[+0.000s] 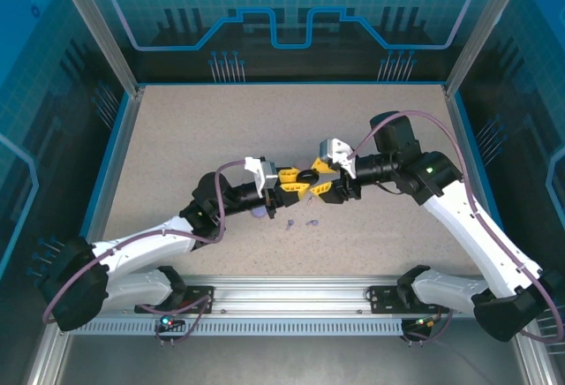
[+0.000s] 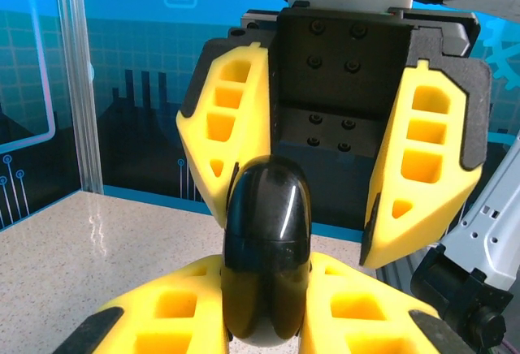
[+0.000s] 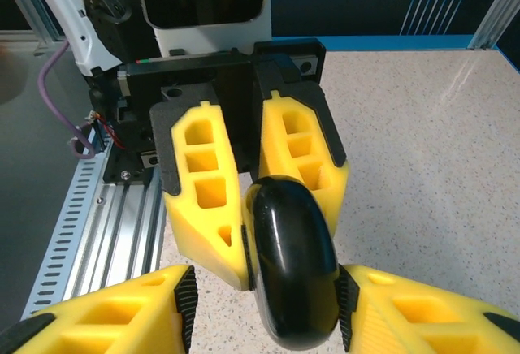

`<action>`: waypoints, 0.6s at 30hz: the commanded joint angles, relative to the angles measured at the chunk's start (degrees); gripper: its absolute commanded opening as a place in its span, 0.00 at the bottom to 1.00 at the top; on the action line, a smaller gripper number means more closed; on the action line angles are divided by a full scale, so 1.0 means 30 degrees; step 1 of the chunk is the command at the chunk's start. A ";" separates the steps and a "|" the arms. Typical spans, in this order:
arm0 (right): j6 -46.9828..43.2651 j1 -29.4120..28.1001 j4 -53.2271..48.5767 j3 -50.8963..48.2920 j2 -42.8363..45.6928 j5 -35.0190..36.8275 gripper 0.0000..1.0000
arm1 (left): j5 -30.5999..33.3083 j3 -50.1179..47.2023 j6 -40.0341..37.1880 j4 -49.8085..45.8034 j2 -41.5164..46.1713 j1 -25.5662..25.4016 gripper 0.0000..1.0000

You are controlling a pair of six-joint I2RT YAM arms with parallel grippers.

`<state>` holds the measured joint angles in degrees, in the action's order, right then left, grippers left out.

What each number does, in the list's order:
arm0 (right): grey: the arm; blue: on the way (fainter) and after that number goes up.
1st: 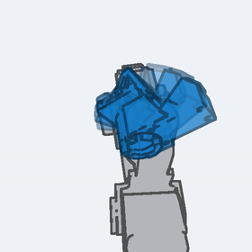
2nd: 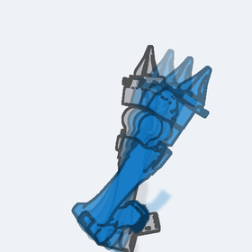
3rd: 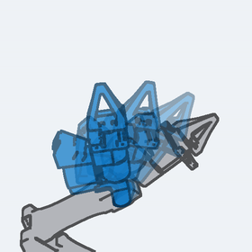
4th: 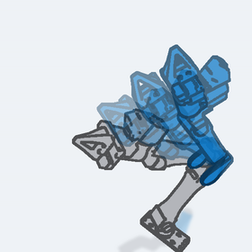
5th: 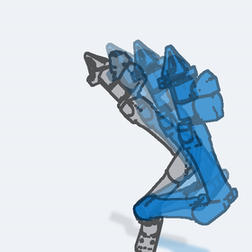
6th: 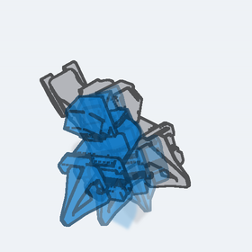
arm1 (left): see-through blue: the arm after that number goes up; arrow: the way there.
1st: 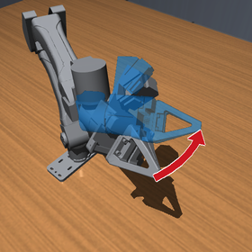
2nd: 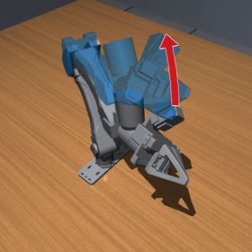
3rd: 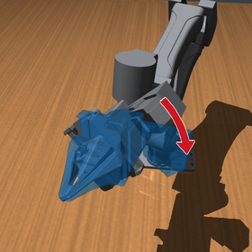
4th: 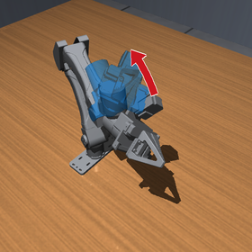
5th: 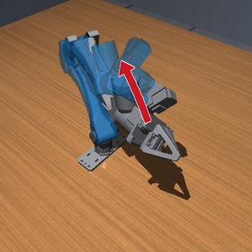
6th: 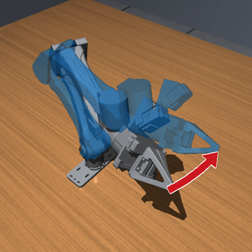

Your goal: Insert the wireless bluetooth earbuds into the charging case

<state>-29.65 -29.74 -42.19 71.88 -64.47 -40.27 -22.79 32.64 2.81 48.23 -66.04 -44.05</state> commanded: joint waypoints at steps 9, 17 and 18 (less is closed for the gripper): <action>-0.0366 0.0238 -0.1585 0.1146 -0.0739 -0.1488 0.32 | 0.0064 0.0193 -0.0379 0.0297 0.0088 -0.0023 0.03; 0.0757 0.0738 -0.0652 0.0619 -0.0154 -0.1048 0.29 | 0.0283 -0.0059 -0.0546 0.0330 0.0378 -0.0039 0.25; 0.1218 0.0864 -0.0330 0.0405 0.0001 -0.0785 0.29 | 0.0404 -0.0168 -0.0613 0.0369 0.0479 -0.0023 0.33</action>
<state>-29.39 -28.51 -43.88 73.63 -66.30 -41.63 -23.40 32.64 2.31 48.29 -66.04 -44.16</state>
